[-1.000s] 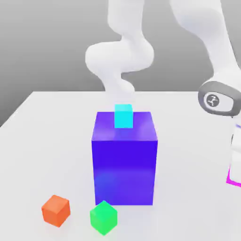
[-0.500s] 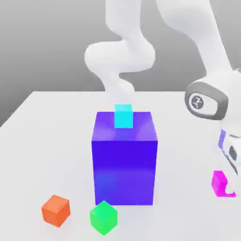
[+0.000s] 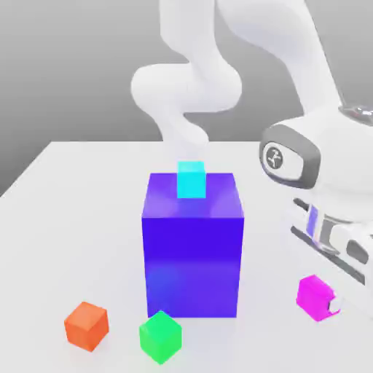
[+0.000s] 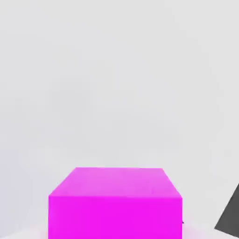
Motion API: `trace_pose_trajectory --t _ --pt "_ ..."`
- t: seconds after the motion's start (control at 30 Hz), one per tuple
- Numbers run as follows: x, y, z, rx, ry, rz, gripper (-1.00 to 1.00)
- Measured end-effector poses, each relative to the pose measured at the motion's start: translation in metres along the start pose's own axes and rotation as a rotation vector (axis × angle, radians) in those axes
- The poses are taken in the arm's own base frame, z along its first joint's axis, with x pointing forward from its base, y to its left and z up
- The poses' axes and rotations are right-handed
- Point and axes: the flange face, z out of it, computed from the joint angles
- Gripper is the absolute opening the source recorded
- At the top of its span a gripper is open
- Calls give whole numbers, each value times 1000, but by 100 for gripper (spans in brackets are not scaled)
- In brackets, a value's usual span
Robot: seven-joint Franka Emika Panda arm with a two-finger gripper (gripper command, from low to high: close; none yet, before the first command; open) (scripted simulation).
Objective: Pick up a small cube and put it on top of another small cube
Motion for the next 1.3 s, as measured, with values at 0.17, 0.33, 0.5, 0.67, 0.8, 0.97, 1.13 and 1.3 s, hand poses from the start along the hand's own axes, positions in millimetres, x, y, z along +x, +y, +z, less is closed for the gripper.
trace_pose_trajectory --t 0.17,0.33,0.5,0.67,0.8,0.97,1.13,1.3 --pt "-18 15 -3 -3 -5 -165 -100" --pt "-44 30 -7 -3 -10 -311 -100" --pt "-106 48 -12 7 -9 -360 -100" --pt "-173 57 -15 19 7 -395 -100" --pt "-229 55 -15 31 31 -361 -100" --pt "-239 53 1 26 40 -331 -100" --pt "-238 52 32 27 40 -331 -100" --pt "-239 48 52 35 43 -328 100"
